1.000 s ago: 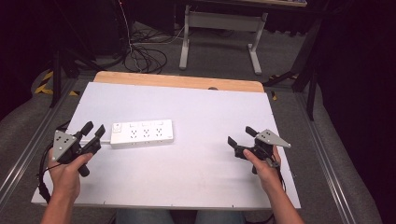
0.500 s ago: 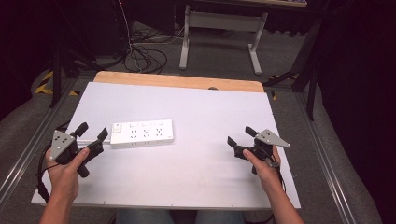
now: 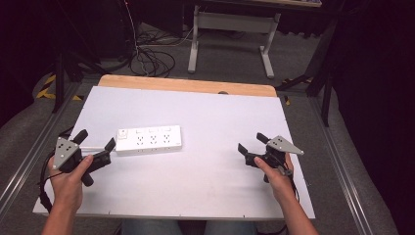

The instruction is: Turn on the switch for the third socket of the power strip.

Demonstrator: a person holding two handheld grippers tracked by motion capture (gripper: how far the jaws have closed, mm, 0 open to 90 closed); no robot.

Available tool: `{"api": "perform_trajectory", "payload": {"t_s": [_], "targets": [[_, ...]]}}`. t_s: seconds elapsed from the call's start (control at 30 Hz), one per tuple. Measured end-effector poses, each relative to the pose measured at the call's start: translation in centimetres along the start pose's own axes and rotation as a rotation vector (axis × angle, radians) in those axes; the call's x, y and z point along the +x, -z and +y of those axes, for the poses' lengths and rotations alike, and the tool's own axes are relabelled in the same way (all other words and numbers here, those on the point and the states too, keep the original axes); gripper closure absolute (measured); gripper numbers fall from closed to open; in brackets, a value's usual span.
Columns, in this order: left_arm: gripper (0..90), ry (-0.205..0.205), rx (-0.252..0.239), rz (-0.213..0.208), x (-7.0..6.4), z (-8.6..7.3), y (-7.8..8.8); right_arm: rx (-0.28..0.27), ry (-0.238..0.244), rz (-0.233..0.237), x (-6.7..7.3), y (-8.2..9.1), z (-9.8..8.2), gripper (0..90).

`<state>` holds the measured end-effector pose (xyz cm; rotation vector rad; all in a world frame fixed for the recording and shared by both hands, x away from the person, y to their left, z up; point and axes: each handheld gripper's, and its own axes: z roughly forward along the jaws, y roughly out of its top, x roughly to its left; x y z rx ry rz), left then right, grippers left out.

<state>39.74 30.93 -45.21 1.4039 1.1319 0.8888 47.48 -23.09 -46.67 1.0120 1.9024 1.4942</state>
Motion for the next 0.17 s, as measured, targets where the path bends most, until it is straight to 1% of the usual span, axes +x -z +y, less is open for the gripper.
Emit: {"api": "perform_trajectory", "payload": {"t_s": [0.1,0.17], "targets": [[2.3,0.0,0.0,-0.005,0.01,-0.03,0.01,0.002,0.0,0.0,-0.02,-0.02,0.0,11.4],[0.2,0.008,0.0,-0.013,-0.01,-0.04,0.02,0.003,-0.002,0.002,0.0,-0.07,-0.02,11.4]]}}
